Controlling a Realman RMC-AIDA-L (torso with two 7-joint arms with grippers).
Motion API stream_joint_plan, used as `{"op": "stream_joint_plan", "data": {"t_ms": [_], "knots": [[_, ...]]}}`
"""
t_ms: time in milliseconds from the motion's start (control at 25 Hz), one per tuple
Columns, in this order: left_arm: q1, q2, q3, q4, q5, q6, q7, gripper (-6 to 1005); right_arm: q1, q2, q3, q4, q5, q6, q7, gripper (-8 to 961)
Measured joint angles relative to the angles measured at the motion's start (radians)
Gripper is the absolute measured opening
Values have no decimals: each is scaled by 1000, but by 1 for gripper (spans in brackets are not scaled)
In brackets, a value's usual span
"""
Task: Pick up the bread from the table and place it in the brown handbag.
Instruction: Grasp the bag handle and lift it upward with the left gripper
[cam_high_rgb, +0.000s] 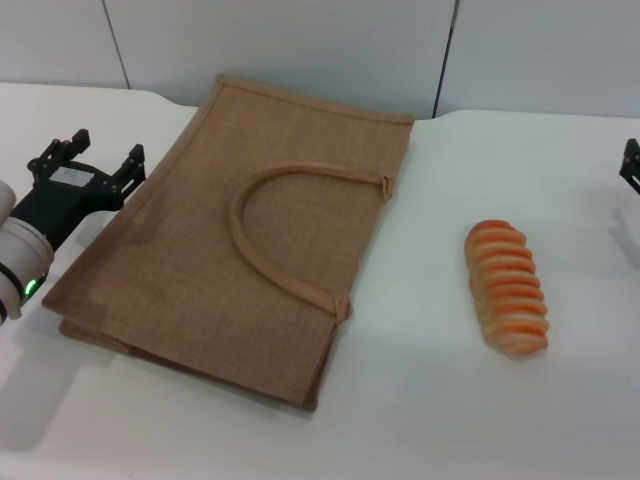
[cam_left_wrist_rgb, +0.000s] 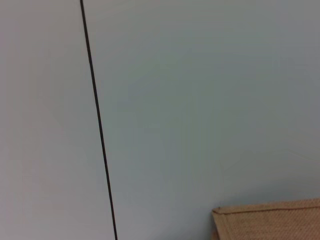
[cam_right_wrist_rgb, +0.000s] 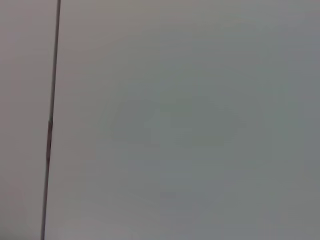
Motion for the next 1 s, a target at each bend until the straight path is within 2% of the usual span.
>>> {"op": "stream_joint_plan", "data": {"t_ms": [720,880,1000], "knots": [[-8,0,0,-4,-2,-4,-7,753,2,0,0,0,0,7,0,892],[-17,5,29,29,35,-9,-122,752,6,0,0,0,0,44,0,892],[-8,17,50,114,141,3,-277,752,5,-1,0,1,0,59,0,892]]}}
